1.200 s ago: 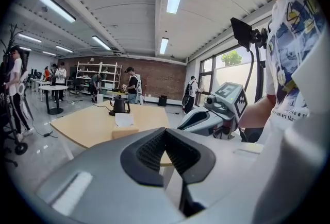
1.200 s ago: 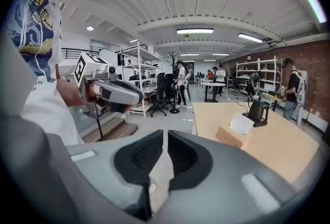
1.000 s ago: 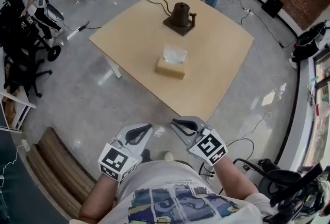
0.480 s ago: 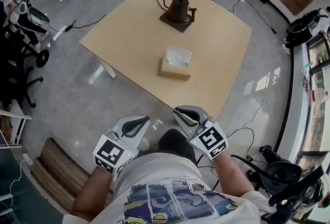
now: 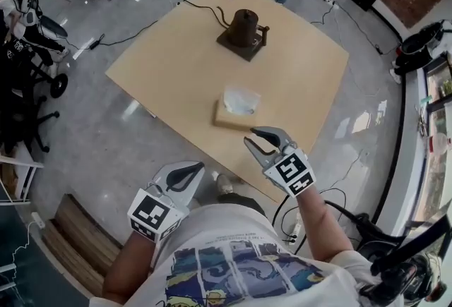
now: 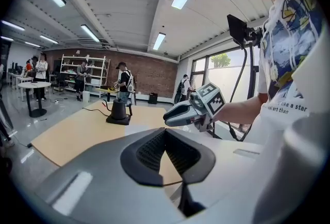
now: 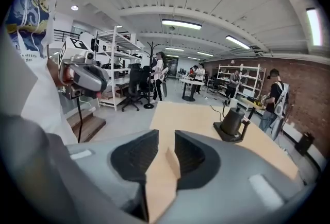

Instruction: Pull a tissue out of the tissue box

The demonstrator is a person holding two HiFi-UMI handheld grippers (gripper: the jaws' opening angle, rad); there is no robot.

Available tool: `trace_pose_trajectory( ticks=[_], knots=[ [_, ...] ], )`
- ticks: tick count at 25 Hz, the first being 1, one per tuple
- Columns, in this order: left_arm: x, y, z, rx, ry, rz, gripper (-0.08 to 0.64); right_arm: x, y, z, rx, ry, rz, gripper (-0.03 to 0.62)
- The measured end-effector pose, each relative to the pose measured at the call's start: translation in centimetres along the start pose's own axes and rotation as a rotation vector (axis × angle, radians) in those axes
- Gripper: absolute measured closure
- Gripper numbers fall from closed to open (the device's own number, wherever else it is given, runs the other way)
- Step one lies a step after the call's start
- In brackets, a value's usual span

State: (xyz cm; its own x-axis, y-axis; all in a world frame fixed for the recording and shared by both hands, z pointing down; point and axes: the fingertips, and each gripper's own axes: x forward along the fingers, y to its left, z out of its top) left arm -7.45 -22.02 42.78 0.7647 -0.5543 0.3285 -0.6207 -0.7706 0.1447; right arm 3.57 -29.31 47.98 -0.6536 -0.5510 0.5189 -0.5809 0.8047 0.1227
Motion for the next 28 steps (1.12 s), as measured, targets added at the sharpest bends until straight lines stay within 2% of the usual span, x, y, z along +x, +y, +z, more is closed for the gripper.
trace_pose_trajectory(
  ticks=[6,13,20,24,28],
  knots=[
    [1.8,2.4,0.2,-0.033,0.017,0.074,0.56,3.0,-7.5,-2.0,-0.015,0.049,-0.023,0.486],
    [2.5,4.0,0.2,-0.069,0.045,0.17,0.56,7.6,-12.6,-5.0,-0.052,0.119,0.025,0.44],
    [2.5,4.6,-0.7,-0.112,0.085,0.259,0.56,12.3,-14.9,-6.8,-0.031,0.161,0.148,0.4],
    [2.3,4.7,-1.3,-0.146,0.106,0.299,0.56,14.9,-14.5,-8.4,0.012,0.196,0.248,0.397],
    [2.2,5.1,-1.3,-0.158,0.105,0.32,0.56,16.5,-14.4,-9.4,0.018,0.236,0.304,0.397]
  ],
)
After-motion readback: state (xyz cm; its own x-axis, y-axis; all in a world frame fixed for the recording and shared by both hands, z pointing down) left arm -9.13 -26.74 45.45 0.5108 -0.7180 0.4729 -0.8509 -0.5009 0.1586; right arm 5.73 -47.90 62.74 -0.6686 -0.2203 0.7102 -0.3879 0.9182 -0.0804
